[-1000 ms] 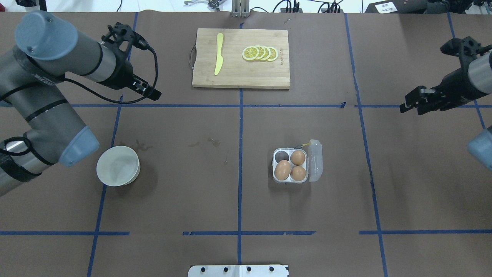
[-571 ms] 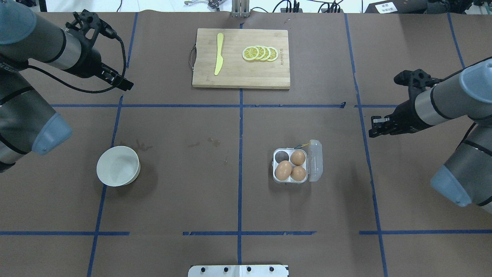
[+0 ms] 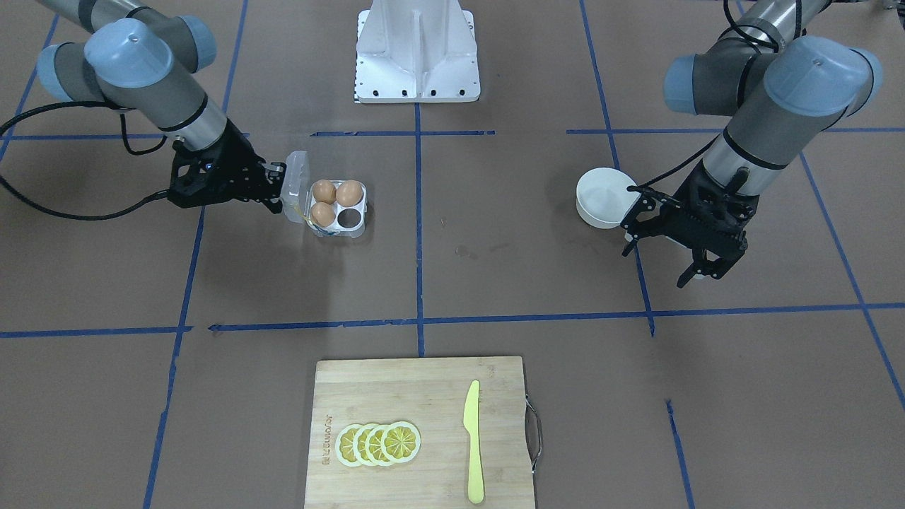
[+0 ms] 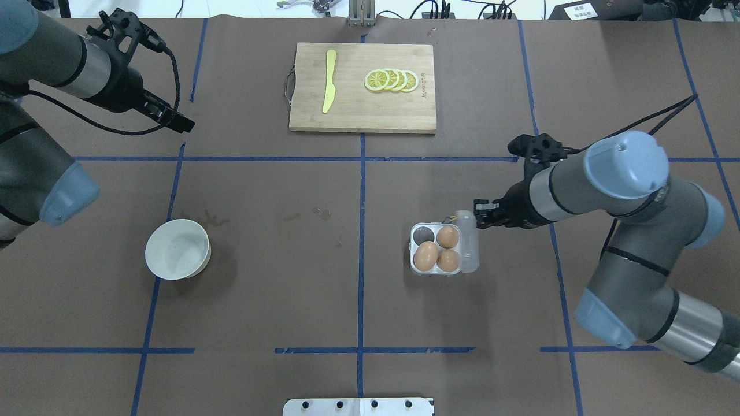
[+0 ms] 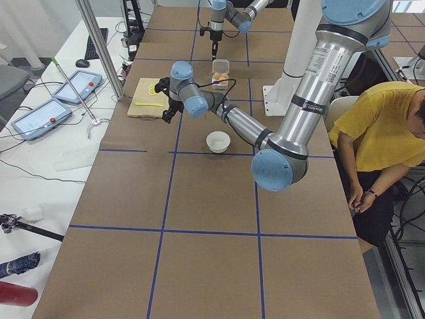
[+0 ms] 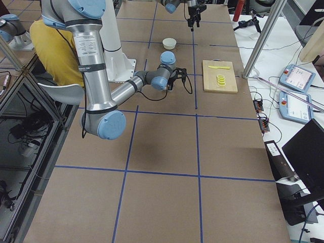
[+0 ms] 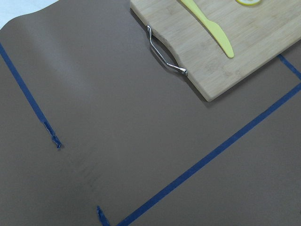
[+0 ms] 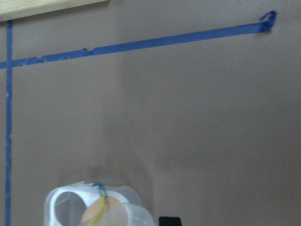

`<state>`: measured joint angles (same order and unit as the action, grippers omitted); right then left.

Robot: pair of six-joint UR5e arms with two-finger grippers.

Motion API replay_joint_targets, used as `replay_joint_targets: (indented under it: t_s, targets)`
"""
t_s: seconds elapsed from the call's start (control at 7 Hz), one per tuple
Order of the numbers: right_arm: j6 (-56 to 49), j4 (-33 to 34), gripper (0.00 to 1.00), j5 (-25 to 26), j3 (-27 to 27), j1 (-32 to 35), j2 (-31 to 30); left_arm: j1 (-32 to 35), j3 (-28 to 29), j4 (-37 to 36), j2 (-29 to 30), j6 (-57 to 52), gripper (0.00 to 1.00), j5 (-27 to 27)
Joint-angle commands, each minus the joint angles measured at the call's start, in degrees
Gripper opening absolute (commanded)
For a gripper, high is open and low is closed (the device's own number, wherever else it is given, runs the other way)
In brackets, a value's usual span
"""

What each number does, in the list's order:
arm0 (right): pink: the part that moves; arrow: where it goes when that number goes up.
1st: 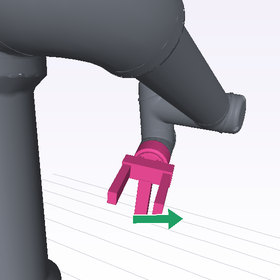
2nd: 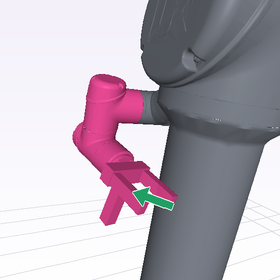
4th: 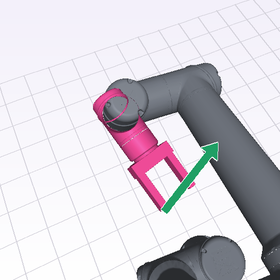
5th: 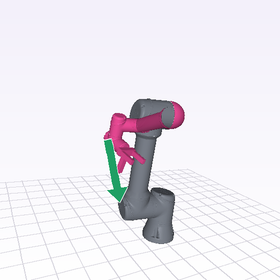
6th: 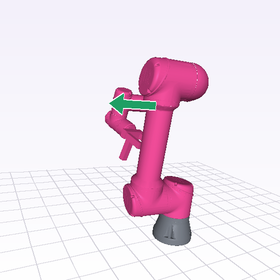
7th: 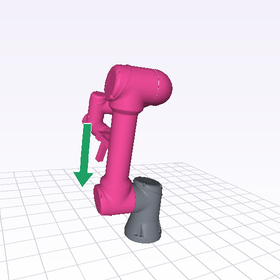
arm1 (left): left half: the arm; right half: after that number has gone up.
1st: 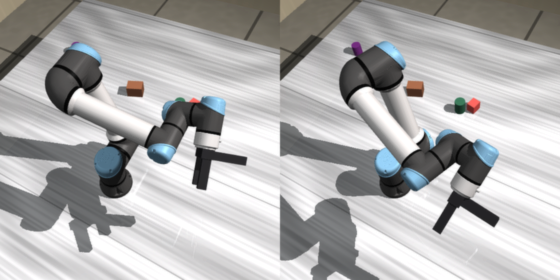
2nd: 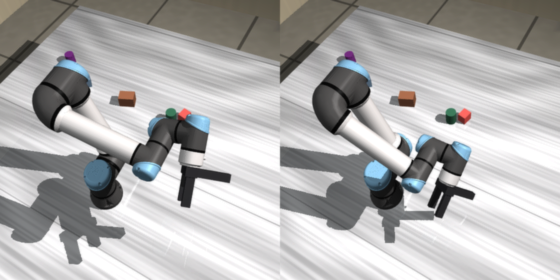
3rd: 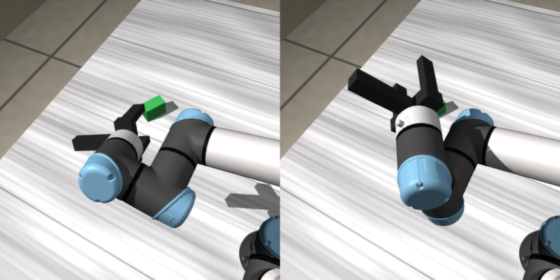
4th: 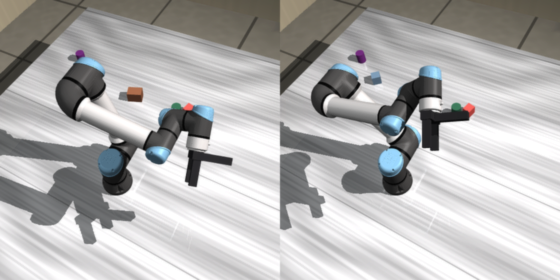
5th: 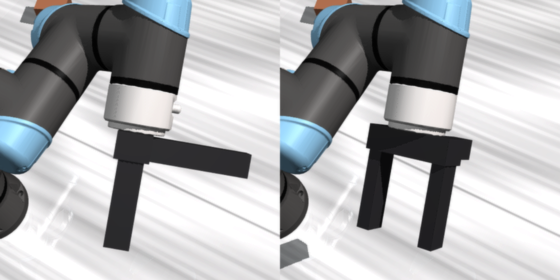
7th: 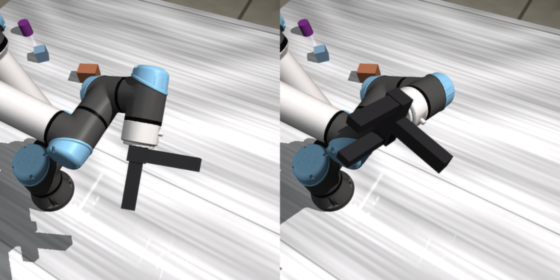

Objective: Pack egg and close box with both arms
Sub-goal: 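Push the clear lid over the eggs with the right gripper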

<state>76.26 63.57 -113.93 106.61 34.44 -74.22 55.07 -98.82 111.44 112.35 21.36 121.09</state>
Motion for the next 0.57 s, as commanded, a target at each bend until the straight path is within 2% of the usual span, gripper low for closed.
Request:
replay_joint_targets:
  t_s: [0.0,0.14,0.43]
  targets:
    - [8.9,13.0,0.0,7.3,-0.6,-6.7,15.5,0.2,-0.1,0.0,0.1,0.0,0.9,0.1]
    - [8.6,15.8,0.0,6.8,3.5,-5.9,14.4,0.3,-0.1,0.0,0.0,-0.1,0.9,0.1]
    - [7.2,16.0,0.0,4.3,4.7,-1.4,12.8,0.6,-0.6,-0.1,-0.1,-0.1,0.9,0.1]
